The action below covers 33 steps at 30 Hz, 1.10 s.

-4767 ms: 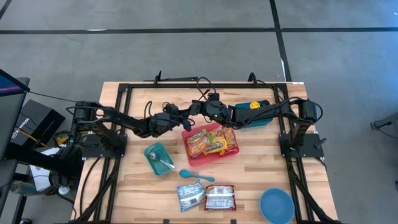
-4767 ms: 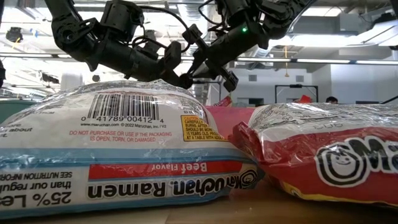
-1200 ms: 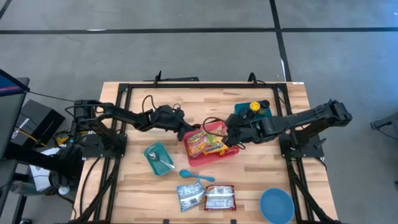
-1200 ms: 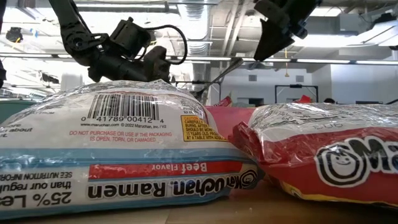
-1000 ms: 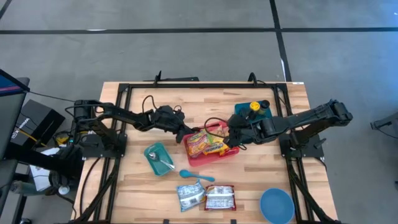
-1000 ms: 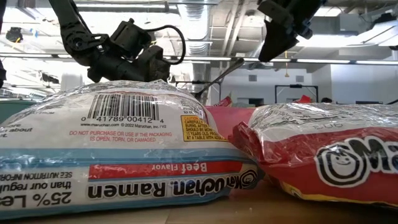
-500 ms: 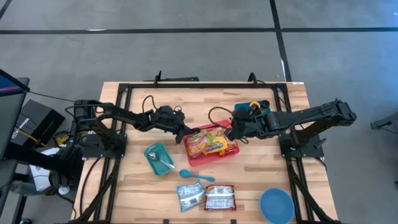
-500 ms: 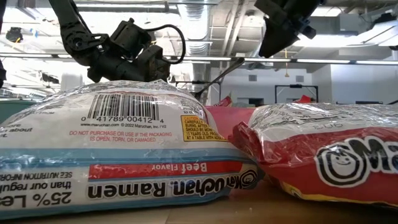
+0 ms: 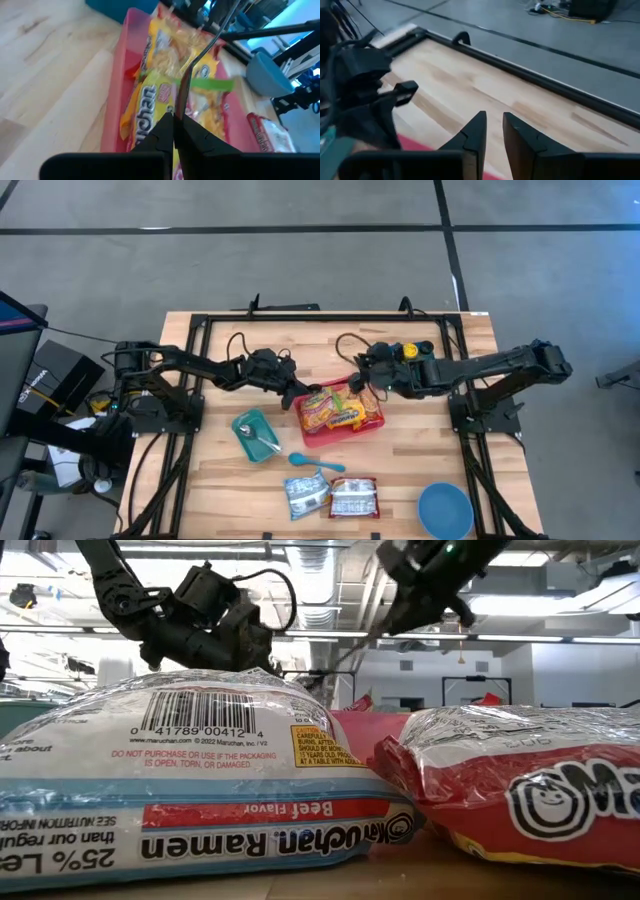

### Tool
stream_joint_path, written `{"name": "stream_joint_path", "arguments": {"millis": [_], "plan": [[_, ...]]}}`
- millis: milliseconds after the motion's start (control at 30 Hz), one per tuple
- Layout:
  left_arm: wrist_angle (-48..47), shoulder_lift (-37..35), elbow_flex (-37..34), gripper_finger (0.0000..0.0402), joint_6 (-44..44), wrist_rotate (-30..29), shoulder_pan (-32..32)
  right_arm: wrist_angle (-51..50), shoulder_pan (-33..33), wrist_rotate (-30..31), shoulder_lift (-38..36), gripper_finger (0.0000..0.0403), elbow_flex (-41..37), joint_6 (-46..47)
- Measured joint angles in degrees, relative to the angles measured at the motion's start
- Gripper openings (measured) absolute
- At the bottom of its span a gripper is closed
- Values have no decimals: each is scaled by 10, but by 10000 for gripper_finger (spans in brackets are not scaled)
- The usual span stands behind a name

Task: Pick & Place Food Item
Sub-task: Put the black spoon into the green bin

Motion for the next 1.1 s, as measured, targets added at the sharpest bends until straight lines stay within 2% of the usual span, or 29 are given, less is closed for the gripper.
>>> {"name": "stream_joint_path", "arguments": {"millis": [133,267,500,633,767,1000,1100], "plan": [[-9,-26,0,2,5,-5,-6,84,-41,-54,-1,58,-22,-42],[-43,-51,0,2,15,-28,-18,117,-81,-133,-2,58,-22,-78],[-126,-91,0,2,16,-88,-30,97,-116,-256,-17,58,-22,-86],[-162,-101,0,2,15,-112,-36,66,-110,-295,-42,58,-22,-95],[-162,-101,0,3,14,-121,-36,50,-89,-361,-54,58,-22,-94],[-162,-101,0,2,16,-99,-36,37,-42,-369,-28,58,-22,-81],[-167,-101,0,3,17,-97,-39,32,-39,-347,-18,58,-22,-81]]}}
